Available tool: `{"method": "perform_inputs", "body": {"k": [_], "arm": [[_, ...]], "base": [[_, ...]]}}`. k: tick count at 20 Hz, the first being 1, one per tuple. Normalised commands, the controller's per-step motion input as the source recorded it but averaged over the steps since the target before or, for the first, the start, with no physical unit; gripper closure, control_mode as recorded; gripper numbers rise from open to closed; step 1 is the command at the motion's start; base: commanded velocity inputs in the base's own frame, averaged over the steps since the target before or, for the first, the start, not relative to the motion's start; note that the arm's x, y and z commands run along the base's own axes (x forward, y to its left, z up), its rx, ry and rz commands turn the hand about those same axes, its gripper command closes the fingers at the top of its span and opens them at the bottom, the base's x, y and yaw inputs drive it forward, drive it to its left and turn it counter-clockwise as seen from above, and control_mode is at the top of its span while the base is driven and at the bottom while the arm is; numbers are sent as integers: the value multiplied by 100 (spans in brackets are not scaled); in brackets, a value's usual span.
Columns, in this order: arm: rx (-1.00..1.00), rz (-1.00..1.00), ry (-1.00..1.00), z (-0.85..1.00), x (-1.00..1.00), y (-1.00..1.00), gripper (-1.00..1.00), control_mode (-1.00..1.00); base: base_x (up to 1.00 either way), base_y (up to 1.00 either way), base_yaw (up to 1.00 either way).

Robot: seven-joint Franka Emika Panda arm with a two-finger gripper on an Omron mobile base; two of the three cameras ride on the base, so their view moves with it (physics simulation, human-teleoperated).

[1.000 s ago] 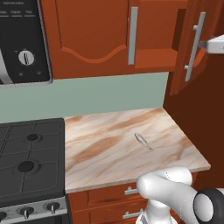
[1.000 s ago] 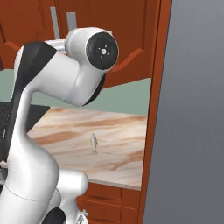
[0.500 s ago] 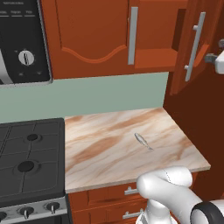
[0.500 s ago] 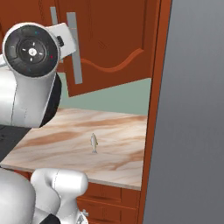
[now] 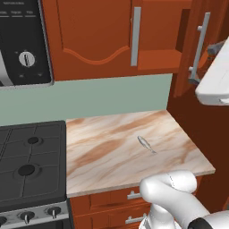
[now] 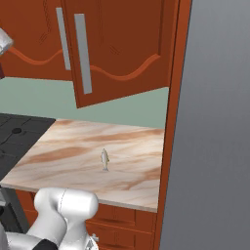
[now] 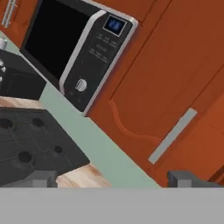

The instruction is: Retrieve the tupperware from the cabinet, then place the raw meat into the tupperware to avoid contamination.

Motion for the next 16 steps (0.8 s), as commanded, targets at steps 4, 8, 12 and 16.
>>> {"method": "perform_inputs", "body": {"k": [4, 8, 12, 16], "arm": [[-26, -3, -8, 0, -5, 50, -100, -100], [-29, -3, -5, 0, 0, 30, -100, -100], [-28, -6, -1, 0, 0, 11, -100, -100], [-22, -5, 0, 0, 0, 0, -100, -100]], "base": [[0, 0, 0], [0, 0, 0], [0, 0, 0], [0, 0, 0]]}}
